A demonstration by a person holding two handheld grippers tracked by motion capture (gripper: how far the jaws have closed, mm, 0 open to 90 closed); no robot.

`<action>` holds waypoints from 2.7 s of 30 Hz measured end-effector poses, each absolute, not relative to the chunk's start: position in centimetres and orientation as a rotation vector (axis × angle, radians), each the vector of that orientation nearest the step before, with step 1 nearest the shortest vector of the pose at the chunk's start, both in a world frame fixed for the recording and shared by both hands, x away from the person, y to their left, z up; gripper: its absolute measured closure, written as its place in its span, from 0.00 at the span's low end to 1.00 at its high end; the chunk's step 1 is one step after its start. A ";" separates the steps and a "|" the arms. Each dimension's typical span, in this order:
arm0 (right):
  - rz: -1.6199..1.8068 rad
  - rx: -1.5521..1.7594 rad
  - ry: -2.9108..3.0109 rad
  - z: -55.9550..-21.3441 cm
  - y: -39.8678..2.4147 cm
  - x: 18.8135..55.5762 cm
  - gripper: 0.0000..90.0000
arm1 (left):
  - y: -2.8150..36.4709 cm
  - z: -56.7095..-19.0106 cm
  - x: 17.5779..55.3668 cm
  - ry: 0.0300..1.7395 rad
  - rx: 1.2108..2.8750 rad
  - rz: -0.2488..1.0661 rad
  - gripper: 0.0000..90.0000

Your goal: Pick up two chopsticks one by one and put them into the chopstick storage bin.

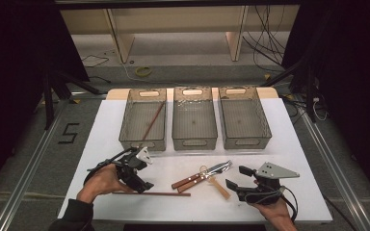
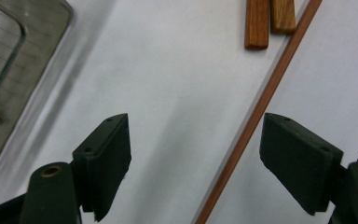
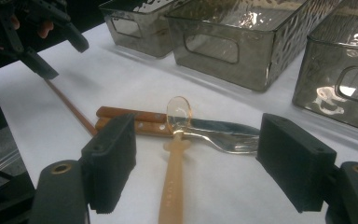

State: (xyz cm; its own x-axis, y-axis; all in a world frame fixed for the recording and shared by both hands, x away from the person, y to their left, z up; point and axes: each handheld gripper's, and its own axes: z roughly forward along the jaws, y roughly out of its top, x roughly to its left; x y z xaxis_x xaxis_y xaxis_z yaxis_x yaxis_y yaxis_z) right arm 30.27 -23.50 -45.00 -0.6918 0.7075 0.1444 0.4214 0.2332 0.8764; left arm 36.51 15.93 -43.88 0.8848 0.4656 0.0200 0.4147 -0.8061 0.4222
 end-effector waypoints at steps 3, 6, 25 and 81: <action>1.441 1.055 2.229 -45.0 -23.5 30.3 0.32 | 15.8 -44.1 36.1 0.626 2.656 0.166 0.28; 1.442 1.055 2.228 -45.0 -23.5 30.2 0.32 | 15.5 -44.4 35.5 0.570 2.687 0.161 0.33; 1.441 1.055 2.233 -44.9 -23.5 30.2 0.32 | 15.0 -46.6 34.8 0.518 2.809 0.094 0.59; 1.435 1.048 2.250 -45.1 -23.3 30.2 0.32 | 14.5 -46.6 34.0 0.189 2.849 0.103 0.93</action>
State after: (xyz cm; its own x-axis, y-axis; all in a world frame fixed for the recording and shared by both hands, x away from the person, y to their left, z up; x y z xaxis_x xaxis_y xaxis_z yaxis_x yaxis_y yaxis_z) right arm 30.23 -23.26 -45.05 -0.7005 0.6985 0.1462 0.4270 0.2462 0.8701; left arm 34.04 14.48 -46.57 0.9889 0.1396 0.0517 0.1194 -0.9513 0.2844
